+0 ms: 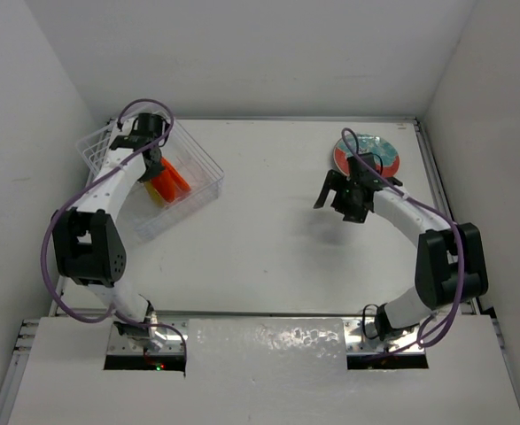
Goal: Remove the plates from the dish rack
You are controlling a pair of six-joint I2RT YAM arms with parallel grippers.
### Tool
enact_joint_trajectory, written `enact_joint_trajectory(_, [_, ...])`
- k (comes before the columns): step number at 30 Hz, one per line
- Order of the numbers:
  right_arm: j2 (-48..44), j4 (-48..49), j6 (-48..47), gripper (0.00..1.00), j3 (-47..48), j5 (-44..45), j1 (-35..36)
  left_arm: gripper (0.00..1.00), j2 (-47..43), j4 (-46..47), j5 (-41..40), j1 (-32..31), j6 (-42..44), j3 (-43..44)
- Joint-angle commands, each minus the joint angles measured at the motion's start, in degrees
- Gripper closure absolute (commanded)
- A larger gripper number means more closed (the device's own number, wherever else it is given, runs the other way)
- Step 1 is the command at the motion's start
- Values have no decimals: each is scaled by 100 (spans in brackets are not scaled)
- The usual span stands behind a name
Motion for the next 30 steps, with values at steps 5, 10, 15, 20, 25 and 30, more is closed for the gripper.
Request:
enact_joint_trajectory(5, [116,76,60,1,436,-40,115,100,-416,-300,-242,3,143,543])
enact_joint_trajectory(10, [239,-3,104,1,699,-189,141,100,-469,-906,-953,3,187,1140])
enact_joint_trajectory(15, [344,-223,148,1,1095,-356,141,100,-706,-1188,-1577,3,372,1571])
enact_joint_trajectory(20, [292,1334,358,1,1157,-1948,185,100,-1117,-1172,-1439,3,495,2064])
enact_joint_trajectory(25, [414,3003,852,1,1709,-3397,721,100,-1865,479,1941,3,550,1635])
enact_joint_trajectory(30, [529,2406,737,1,2501,-2810,897,100,-2446,2764,4940,3,-382,30])
